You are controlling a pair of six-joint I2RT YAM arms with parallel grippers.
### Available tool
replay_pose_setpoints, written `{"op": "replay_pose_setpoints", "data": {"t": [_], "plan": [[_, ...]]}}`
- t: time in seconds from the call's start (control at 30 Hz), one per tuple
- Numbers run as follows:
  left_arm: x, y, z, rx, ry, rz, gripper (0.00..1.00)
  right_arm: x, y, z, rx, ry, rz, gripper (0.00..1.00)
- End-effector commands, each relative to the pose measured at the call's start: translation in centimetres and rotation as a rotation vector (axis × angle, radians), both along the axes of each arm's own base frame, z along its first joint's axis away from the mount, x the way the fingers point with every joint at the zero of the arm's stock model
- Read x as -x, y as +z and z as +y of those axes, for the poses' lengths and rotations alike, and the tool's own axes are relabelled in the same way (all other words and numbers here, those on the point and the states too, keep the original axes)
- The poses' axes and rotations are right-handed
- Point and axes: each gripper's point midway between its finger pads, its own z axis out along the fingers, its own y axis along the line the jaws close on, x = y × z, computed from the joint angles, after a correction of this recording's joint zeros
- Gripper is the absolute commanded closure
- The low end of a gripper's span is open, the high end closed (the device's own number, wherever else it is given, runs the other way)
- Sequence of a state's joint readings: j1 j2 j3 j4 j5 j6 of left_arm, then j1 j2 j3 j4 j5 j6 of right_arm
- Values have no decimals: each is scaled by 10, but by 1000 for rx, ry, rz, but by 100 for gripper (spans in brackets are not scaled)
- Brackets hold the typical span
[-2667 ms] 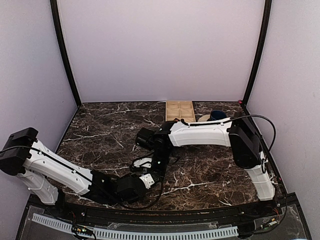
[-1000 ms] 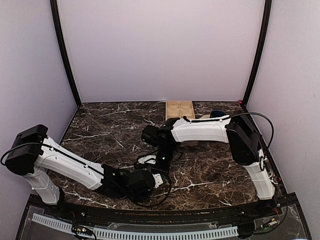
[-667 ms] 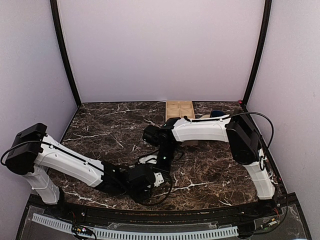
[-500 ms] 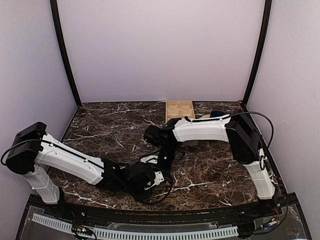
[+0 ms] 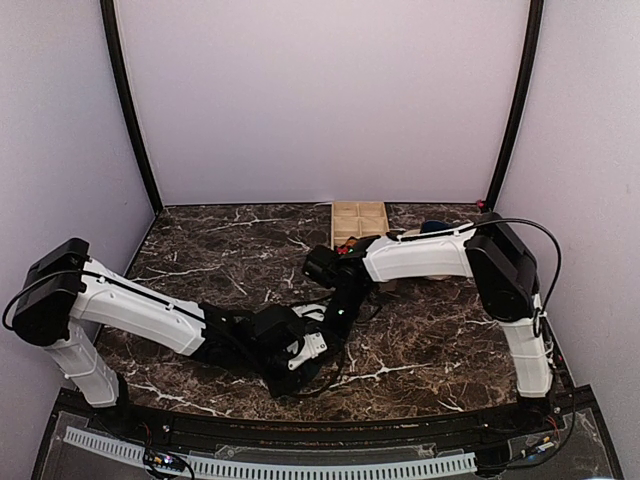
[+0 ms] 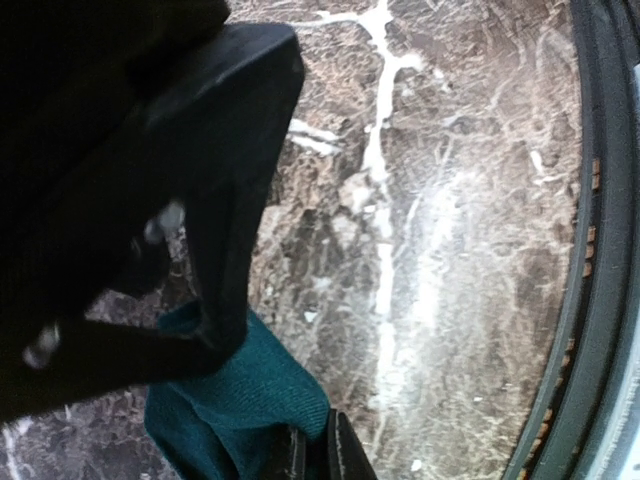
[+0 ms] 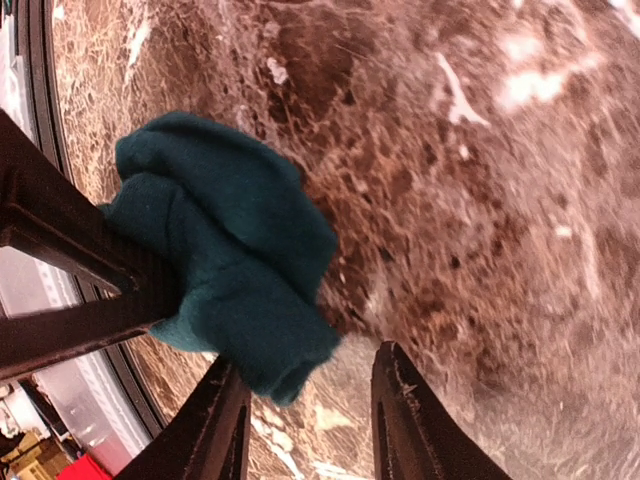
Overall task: Roll the socks
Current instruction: Roll the sock at the center of the board, then pick up the sock from the center of the board.
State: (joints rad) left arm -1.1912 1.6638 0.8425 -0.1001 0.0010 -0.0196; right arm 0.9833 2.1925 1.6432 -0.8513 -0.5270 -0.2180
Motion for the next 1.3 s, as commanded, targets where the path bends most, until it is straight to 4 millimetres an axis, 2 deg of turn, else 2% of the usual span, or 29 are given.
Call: {"op": "replay_pose_setpoints", "data": {"t": [0.0,0.47,0.63,0.83,1.03,1.27], "plan": [[4,-34,47,-116,188,207,93,19,46,10,-121,9,7,62],[-4,-27,63,-10,335,395,96,8,63,-1,-192,-94,-114,60],[-7,-19,60,66,357,485,96,3,63,-10,-218,-140,-178,60],[-3,-11,54,140,340,608,98,-4,77,-15,-303,-177,-309,60],[4,5,49,291,312,758,100,6,67,-16,-277,-94,-473,60],[12,23,39,413,246,908,100,18,67,-9,-296,14,-649,59]]}}
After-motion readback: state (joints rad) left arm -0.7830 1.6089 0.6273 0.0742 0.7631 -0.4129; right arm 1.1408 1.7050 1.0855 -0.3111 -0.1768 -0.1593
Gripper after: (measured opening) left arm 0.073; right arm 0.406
